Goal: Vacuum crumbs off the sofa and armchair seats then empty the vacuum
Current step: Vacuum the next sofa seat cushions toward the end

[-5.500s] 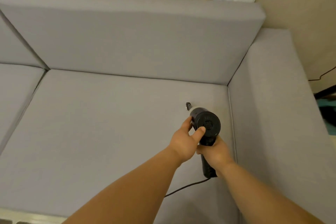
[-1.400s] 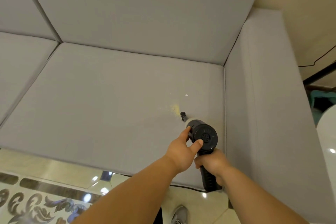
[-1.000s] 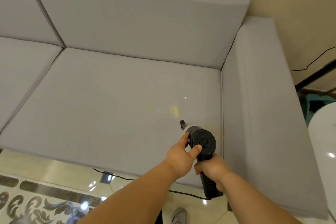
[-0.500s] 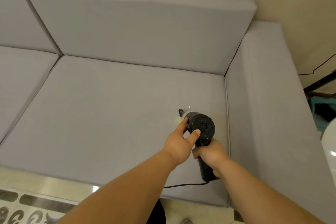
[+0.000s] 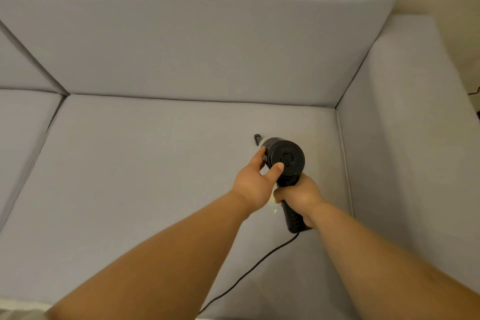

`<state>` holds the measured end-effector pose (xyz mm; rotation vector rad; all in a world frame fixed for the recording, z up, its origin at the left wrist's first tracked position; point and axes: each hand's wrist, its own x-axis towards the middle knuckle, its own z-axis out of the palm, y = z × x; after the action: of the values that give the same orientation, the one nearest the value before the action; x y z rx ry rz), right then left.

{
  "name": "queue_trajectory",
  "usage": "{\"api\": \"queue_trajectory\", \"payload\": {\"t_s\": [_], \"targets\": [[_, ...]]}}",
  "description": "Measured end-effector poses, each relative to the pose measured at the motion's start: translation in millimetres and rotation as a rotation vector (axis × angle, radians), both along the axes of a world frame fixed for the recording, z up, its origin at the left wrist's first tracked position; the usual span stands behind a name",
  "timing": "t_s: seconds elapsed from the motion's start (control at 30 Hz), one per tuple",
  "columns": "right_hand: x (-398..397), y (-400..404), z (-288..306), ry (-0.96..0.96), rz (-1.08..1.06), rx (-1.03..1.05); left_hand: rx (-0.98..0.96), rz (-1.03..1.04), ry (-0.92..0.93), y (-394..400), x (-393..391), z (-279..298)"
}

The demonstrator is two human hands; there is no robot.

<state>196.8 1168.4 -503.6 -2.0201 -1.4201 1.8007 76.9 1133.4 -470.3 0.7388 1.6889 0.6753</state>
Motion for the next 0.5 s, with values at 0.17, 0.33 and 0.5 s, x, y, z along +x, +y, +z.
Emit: {"api": "queue_trajectory", "payload": {"t_s": [0.17, 0.33, 0.5], "targets": [[-1.6, 1.7, -8.4, -0.026, 0.002, -0.061, -0.020, -0.034, -0.016, -0.2, -4.3, -8.1], [9.1, -7.0, -4.9, -0.034, 0.029, -0.093, -0.031, 0.001, -0.059, -11.3, 3.1, -3.8], [34.7, -35.5, -3.4, -0.040, 0.042, -0.124, -0.046, 0.011, -0.069, -42.6, 28.6, 0.1]]}}
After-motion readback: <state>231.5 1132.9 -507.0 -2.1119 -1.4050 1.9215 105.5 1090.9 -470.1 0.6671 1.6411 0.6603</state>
